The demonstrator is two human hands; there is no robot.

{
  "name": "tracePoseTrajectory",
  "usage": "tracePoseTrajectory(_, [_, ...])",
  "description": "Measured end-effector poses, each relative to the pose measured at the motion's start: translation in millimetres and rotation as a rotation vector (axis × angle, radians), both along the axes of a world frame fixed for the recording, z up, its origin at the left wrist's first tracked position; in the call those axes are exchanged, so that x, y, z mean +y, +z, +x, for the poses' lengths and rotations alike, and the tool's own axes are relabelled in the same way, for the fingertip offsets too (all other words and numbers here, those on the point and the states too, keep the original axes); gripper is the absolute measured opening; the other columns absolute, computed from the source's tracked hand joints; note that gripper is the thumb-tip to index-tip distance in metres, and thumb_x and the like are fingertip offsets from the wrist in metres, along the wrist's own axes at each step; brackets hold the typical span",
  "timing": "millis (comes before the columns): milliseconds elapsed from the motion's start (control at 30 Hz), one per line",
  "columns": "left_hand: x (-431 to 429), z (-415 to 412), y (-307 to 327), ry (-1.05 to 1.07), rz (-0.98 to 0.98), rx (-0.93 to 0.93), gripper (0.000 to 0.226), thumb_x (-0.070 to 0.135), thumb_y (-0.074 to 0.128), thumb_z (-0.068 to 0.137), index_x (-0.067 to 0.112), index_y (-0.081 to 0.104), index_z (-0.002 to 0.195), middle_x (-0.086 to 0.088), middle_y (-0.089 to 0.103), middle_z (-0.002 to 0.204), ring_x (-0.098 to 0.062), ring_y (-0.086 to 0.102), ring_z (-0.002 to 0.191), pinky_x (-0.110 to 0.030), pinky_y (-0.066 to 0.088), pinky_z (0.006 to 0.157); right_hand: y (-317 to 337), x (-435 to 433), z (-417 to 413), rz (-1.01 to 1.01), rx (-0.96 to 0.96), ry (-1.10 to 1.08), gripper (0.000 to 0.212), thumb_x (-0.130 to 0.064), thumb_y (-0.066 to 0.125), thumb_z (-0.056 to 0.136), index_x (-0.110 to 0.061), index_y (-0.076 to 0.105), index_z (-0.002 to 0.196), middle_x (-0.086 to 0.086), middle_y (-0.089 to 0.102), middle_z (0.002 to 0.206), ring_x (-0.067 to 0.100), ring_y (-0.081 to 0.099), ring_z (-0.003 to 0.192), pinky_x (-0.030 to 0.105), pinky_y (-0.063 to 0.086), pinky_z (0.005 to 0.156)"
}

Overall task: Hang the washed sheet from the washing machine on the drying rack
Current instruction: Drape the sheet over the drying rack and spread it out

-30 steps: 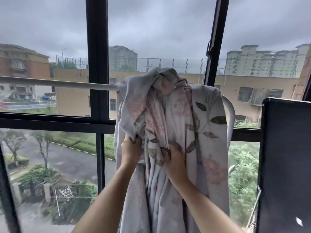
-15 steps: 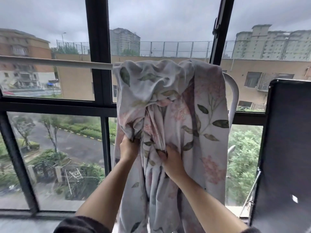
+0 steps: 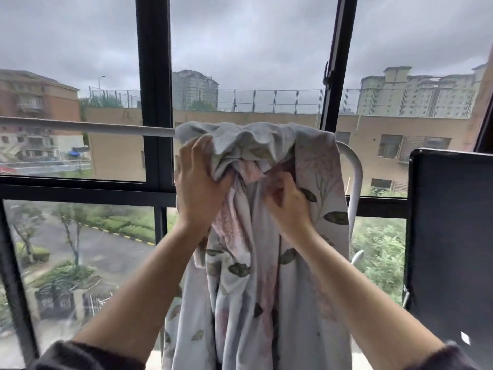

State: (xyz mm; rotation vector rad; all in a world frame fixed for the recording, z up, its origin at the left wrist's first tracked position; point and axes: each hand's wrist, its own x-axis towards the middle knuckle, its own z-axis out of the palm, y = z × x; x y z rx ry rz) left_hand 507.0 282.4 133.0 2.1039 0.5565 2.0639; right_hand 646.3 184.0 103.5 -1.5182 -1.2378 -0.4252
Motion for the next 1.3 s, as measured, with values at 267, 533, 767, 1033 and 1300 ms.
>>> tracePoseTrajectory(267, [54, -14, 117, 0.077, -0.375, -0.079, 0.021, 0.019, 0.04, 0.091, 0.01, 0.056, 0.103, -0.009, 0.06, 0.089, -0.029, 0.059, 0.085, -0.025, 0.031, 0.062, 77, 21, 3, -0.072, -0.518, -0.437, 0.047, -0.028, 0.047, 0.086, -0.024, 0.045, 0.132, 0.008, 0.047, 0.132, 0.029, 0.04, 0.123, 0.053, 0.024, 0.105])
tracePoseTrajectory(533, [129, -39, 132, 0.652, -0.678, 0.48, 0.039, 0.018, 0.044, 0.091, 0.005, 0.045, 0.127, -0.022, 0.047, 0.133, -0.039, 0.043, 0.124, -0.05, 0.025, 0.107, 115, 33, 44, -0.432, -0.538, -0.496, 0.052, -0.052, 0.021, 0.098, -0.016, 0.057, 0.107, 0.009, 0.065, 0.109, 0.026, 0.057, 0.103, 0.047, 0.029, 0.103])
tracePoseTrajectory(767, [93, 25, 121, 0.252, -0.053, 0.738, 0.028, 0.04, 0.038, 0.094, 0.022, 0.057, 0.101, -0.01, 0.064, 0.114, -0.029, 0.056, 0.106, -0.041, 0.036, 0.092, 118, 28, 61, -0.293, -0.603, -0.467, 0.088, -0.068, -0.011, 0.083, -0.021, 0.062, 0.097, 0.002, 0.069, 0.093, 0.025, 0.063, 0.089, 0.034, 0.04, 0.076])
tracePoseTrajectory(1033, [100, 54, 117, 0.36, -0.127, 0.854, 0.049, 0.041, 0.024, 0.094, 0.019, 0.066, 0.107, -0.012, 0.059, 0.126, -0.029, 0.055, 0.114, -0.034, 0.041, 0.082, 144, 7, 106, -0.627, -0.238, -0.517, 0.054, -0.058, 0.024, 0.095, -0.02, 0.061, 0.103, 0.003, 0.064, 0.105, 0.023, 0.055, 0.091, 0.036, 0.042, 0.076])
tracePoseTrajectory(1300, [104, 54, 116, 0.374, -0.126, 0.857, 0.048, 0.04, 0.023, 0.093, 0.022, 0.064, 0.11, -0.014, 0.059, 0.127, -0.03, 0.055, 0.111, -0.034, 0.037, 0.077, 173, 13, 124, -0.121, 0.135, -0.419, 0.044, -0.036, 0.043, 0.098, -0.014, 0.055, 0.062, 0.002, 0.055, 0.062, 0.02, 0.05, 0.058, 0.027, 0.036, 0.053])
